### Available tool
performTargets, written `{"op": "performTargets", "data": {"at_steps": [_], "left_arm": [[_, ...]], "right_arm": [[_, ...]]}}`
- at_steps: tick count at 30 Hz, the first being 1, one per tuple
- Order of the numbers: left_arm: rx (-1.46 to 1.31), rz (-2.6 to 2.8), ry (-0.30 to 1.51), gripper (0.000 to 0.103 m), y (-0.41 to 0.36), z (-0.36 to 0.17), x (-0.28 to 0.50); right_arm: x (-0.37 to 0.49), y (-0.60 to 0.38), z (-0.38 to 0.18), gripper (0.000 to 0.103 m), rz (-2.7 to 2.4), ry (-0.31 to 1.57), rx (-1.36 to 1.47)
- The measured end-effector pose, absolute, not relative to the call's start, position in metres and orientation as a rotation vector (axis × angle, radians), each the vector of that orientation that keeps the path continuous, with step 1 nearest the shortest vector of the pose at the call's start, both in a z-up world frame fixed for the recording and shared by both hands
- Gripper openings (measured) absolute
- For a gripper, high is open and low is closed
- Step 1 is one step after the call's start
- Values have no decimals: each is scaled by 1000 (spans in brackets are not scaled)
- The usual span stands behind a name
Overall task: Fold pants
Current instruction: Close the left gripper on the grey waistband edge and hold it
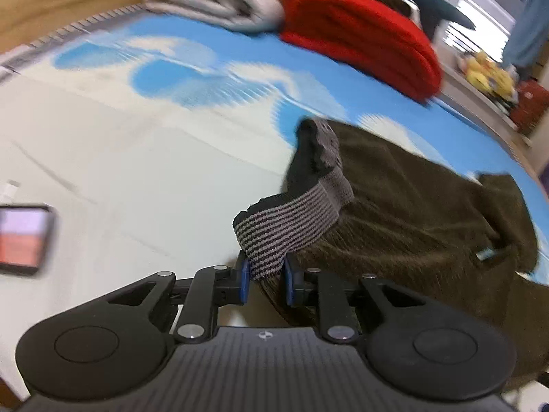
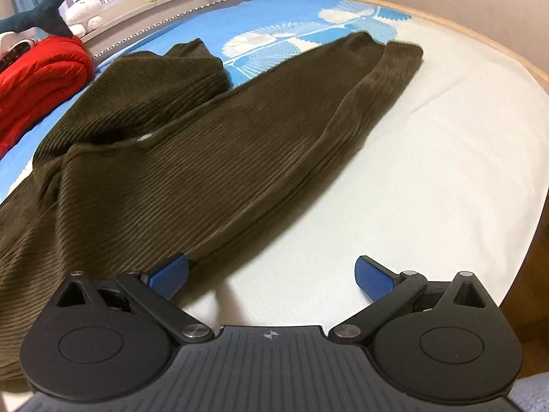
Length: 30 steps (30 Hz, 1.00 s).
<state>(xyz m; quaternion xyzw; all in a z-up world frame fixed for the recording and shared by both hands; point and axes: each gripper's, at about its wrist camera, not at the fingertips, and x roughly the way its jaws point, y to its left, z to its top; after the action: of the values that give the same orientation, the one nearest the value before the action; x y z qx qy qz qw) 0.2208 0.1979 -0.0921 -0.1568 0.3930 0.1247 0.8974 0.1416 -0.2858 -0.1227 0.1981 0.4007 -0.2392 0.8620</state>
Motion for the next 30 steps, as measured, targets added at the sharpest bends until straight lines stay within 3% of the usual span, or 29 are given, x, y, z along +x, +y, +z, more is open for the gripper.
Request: {"op": "performTargets", "data": {"at_steps": [7,30], "left_arm": [[-291,398,927,22,227,-117,225],[-154,401,914,26,209,-123,227]], "right_arm": [[141,-288,-121,102,-491,835,426],[130,-329,-118,102,-568,804,518]]}}
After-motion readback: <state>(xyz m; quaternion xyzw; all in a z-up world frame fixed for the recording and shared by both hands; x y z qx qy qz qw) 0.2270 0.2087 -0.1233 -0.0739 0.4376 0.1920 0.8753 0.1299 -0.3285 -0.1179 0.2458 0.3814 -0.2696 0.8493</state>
